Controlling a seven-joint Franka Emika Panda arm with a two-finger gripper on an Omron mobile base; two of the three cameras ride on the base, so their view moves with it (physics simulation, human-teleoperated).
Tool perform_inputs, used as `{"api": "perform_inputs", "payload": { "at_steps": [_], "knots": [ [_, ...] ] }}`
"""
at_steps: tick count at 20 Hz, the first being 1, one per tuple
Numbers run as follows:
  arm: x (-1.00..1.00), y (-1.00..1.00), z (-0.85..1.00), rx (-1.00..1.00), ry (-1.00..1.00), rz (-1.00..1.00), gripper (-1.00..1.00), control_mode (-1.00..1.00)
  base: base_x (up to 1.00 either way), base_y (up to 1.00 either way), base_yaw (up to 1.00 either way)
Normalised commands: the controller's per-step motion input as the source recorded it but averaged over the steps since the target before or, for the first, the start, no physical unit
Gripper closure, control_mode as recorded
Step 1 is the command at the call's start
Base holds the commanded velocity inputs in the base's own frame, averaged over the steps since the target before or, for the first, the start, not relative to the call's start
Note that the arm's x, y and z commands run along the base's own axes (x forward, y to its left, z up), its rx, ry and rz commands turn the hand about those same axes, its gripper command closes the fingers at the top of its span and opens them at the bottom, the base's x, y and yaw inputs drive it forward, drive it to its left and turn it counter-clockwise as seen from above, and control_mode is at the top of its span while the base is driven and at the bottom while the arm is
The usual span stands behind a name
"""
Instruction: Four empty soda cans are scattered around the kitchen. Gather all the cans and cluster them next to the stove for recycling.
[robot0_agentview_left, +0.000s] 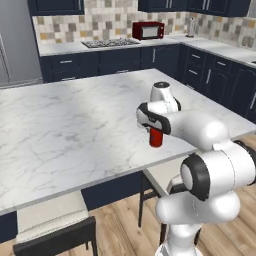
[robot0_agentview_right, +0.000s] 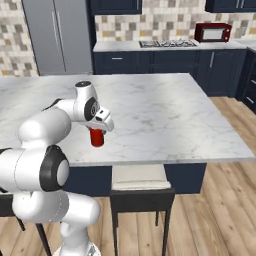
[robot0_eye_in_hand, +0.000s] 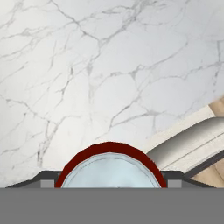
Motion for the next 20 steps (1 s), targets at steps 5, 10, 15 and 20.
{"api": "perform_inputs", "payload": {
  "at_steps": [5,10,15,20],
  "knots": [
    [0.0,0.0,0.0,0.0,0.0,0.0,1.0,1.0,-0.36,-0.4,-0.05],
    [0.0,0.0,0.0,0.0,0.0,0.0,1.0,1.0,0.05,-0.27,-0.51],
    [0.0,0.0,0.0,0.0,0.0,0.0,1.0,1.0,0.06,-0.15,-0.66],
    [0.0,0.0,0.0,0.0,0.0,0.0,1.0,1.0,0.11,-0.29,-0.48]
  ]
}}
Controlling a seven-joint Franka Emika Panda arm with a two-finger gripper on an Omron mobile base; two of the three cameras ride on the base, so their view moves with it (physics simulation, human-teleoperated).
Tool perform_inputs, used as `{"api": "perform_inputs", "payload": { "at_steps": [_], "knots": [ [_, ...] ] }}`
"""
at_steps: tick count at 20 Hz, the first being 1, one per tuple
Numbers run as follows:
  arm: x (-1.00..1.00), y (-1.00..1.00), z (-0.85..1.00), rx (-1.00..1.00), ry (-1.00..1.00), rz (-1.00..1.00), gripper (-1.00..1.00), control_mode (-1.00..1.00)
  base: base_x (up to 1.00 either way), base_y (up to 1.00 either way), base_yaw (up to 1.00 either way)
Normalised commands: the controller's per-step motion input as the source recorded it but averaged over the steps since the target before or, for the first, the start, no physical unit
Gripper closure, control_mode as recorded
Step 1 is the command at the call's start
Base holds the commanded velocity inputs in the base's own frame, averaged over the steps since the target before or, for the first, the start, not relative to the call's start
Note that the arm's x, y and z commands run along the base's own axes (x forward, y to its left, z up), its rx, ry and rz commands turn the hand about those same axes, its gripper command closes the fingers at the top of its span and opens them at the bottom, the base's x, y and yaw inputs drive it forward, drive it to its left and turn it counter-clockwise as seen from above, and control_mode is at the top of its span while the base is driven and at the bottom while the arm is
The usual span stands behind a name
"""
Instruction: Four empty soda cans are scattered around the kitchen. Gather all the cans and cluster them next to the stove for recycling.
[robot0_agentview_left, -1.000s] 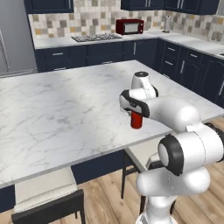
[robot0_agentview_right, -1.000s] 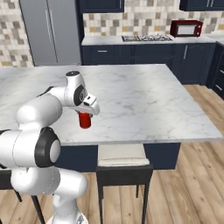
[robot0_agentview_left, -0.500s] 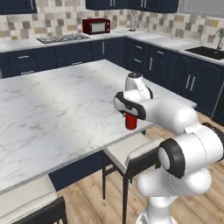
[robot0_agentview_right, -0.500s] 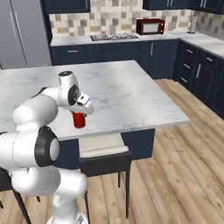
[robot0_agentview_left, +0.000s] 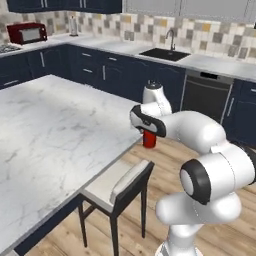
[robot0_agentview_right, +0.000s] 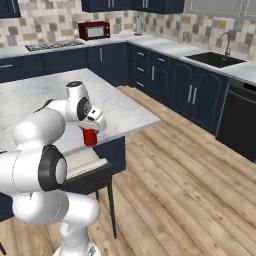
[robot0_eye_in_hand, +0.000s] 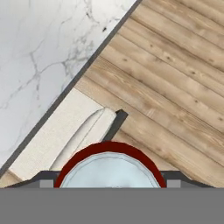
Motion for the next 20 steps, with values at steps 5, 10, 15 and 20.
{"api": "perform_inputs", "payload": {
  "at_steps": [5,10,15,20],
  "knots": [
    [0.0,0.0,0.0,0.0,0.0,0.0,1.0,1.0,0.19,-0.35,-0.36],
    [0.0,0.0,0.0,0.0,0.0,0.0,1.0,1.0,0.26,-0.36,-0.3],
    [0.0,0.0,0.0,0.0,0.0,0.0,1.0,1.0,0.43,-0.34,-0.17],
    [0.0,0.0,0.0,0.0,0.0,0.0,1.0,1.0,0.55,-0.3,-0.09]
  ]
}}
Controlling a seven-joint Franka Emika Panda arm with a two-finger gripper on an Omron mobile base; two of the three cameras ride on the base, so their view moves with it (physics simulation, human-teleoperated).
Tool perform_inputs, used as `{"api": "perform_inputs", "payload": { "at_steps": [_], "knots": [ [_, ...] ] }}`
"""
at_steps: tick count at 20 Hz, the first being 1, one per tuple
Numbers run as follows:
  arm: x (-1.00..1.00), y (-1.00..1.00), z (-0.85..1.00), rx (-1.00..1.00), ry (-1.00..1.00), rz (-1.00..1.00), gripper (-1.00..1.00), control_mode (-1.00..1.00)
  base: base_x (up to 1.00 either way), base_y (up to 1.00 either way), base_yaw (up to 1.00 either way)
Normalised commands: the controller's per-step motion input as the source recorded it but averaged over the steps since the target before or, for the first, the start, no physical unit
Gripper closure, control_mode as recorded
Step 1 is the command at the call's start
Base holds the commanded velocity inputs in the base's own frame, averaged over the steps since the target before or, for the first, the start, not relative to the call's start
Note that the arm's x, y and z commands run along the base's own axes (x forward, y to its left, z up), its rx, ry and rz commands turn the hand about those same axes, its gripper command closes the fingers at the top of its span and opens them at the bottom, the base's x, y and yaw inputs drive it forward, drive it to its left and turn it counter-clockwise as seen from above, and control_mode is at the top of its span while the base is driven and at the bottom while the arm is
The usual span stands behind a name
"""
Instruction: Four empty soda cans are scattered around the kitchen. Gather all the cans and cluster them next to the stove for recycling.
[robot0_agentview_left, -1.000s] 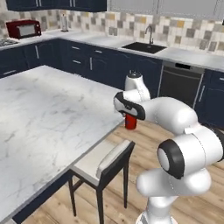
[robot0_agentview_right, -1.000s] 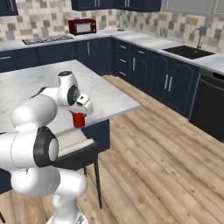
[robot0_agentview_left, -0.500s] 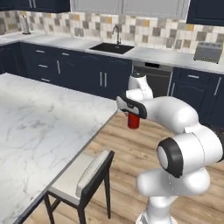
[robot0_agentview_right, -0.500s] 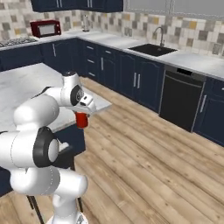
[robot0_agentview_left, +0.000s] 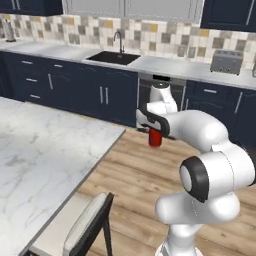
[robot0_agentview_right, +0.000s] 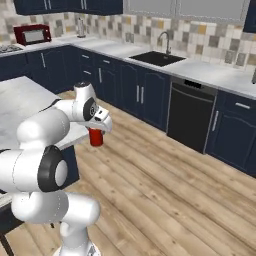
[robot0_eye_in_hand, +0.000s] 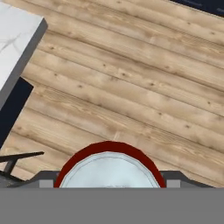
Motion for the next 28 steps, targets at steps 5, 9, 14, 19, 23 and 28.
{"api": "perform_inputs", "payload": {
  "at_steps": [5,9,14,19,23,28],
  "knots": [
    [0.0,0.0,0.0,0.0,0.0,0.0,1.0,1.0,0.59,-0.28,-0.06],
    [0.0,0.0,0.0,0.0,0.0,0.0,1.0,1.0,0.61,-0.28,-0.03],
    [0.0,0.0,0.0,0.0,0.0,0.0,1.0,1.0,0.67,-0.26,0.0],
    [0.0,0.0,0.0,0.0,0.0,0.0,1.0,1.0,0.69,-0.23,0.0],
    [0.0,0.0,0.0,0.0,0.0,0.0,1.0,1.0,0.73,-0.13,0.0],
    [0.0,0.0,0.0,0.0,0.0,0.0,1.0,1.0,0.75,-0.08,0.0]
  ]
}}
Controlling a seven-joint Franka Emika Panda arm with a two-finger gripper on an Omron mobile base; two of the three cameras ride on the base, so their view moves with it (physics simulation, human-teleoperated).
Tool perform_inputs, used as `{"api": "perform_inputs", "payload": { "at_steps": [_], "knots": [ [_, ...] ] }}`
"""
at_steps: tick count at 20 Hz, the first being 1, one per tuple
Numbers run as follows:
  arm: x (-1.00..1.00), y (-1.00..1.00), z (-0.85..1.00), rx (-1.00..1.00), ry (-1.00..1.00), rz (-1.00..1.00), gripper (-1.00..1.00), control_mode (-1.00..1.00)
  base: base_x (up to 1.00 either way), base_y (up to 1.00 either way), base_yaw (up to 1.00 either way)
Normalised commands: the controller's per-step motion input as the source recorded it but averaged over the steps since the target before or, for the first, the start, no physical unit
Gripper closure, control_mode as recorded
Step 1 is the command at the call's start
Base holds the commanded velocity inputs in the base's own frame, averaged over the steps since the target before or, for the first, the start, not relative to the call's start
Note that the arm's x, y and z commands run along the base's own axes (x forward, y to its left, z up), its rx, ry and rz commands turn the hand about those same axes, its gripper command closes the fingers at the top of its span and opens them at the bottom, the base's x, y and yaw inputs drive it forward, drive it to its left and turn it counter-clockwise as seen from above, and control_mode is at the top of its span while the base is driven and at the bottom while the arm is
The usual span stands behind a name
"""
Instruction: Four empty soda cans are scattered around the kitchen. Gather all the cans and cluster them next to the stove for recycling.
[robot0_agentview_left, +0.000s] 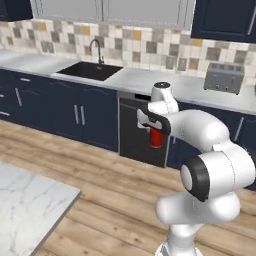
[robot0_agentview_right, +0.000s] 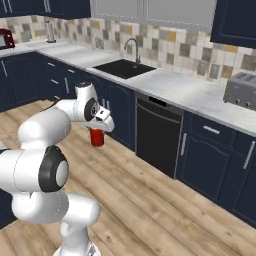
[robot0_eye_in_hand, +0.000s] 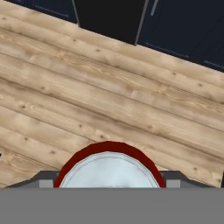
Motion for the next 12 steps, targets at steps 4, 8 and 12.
{"api": "perform_inputs", "payload": {
  "at_steps": [4,8,12],
  "knots": [
    [0.0,0.0,0.0,0.0,0.0,0.0,1.0,1.0,0.75,-0.03,0.0],
    [0.0,0.0,0.0,0.0,0.0,0.0,1.0,1.0,0.75,0.0,0.02],
    [0.0,0.0,0.0,0.0,0.0,0.0,1.0,1.0,0.75,0.0,0.04]
  ]
}}
